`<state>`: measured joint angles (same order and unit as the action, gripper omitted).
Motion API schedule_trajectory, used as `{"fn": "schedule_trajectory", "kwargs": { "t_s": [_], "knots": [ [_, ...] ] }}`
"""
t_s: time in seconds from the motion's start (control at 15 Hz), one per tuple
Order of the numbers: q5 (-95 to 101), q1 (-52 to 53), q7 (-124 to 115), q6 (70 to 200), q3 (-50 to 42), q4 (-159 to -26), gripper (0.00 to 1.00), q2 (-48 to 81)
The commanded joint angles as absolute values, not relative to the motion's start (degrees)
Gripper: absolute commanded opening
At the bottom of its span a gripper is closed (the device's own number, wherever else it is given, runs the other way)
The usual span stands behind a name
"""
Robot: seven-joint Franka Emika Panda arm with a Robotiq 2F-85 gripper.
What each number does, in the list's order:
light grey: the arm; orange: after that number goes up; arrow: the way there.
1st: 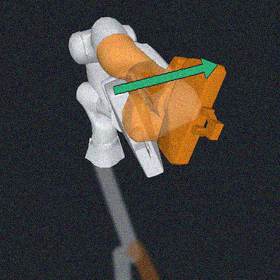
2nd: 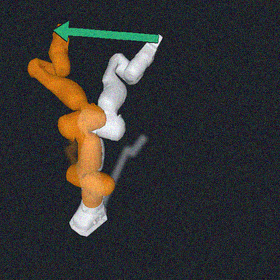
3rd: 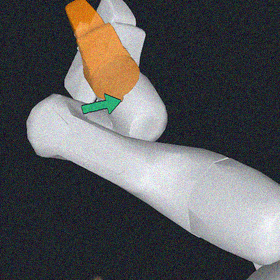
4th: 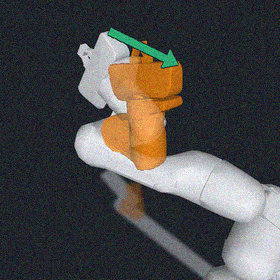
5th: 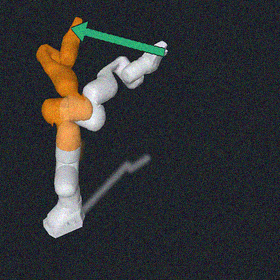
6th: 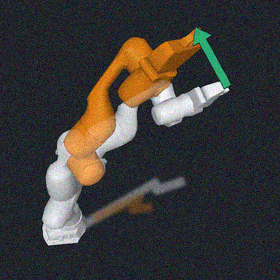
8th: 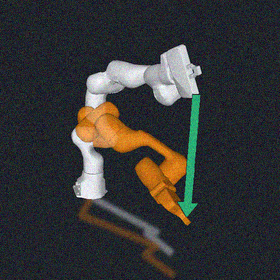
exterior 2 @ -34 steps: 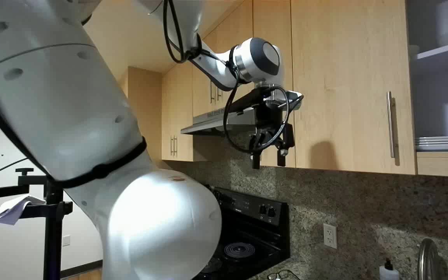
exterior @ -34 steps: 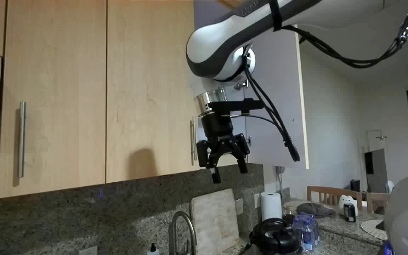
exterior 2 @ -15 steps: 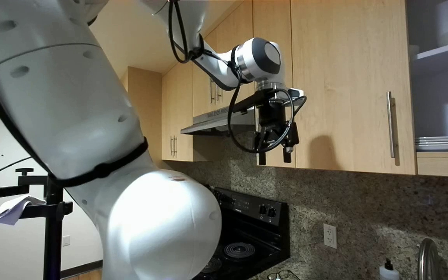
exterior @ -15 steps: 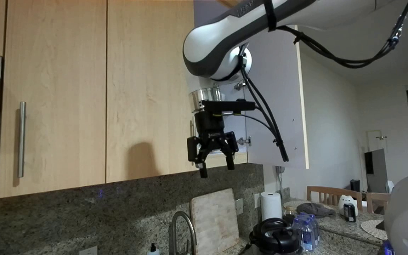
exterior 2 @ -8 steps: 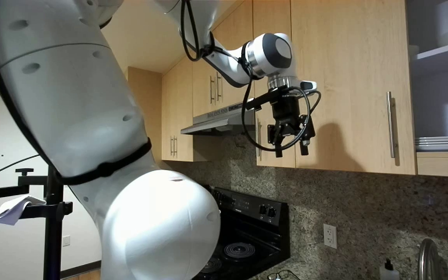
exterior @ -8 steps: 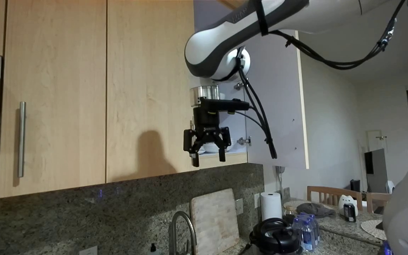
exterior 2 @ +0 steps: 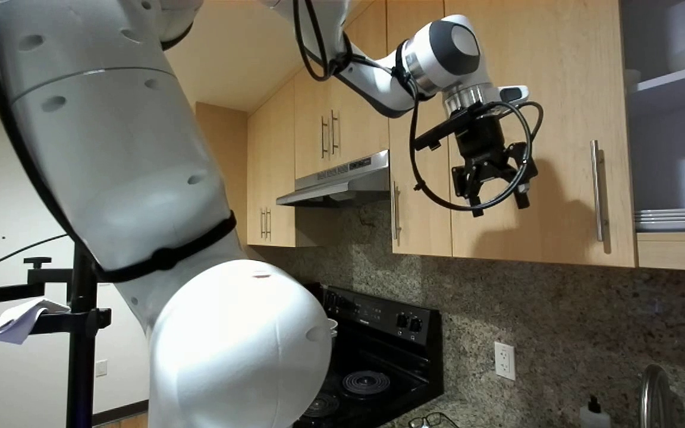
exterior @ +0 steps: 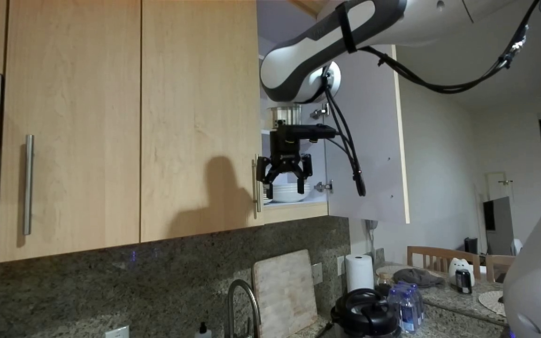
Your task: Open the cabinet door
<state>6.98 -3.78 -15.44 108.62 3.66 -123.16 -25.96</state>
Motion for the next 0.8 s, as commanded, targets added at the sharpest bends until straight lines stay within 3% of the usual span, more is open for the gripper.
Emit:
{"fn": "schedule_trajectory", "kwargs": {
  "t_s": [0.0,0.73],
  "knots": [
    [6.51,-2.97,-7.42,112.62,0.32,-120.10,1.00,-24.04],
    [-5.63,0.51,20.90,116.55,-9.89,-109.61,1.00,-17.52]
  ]
}}
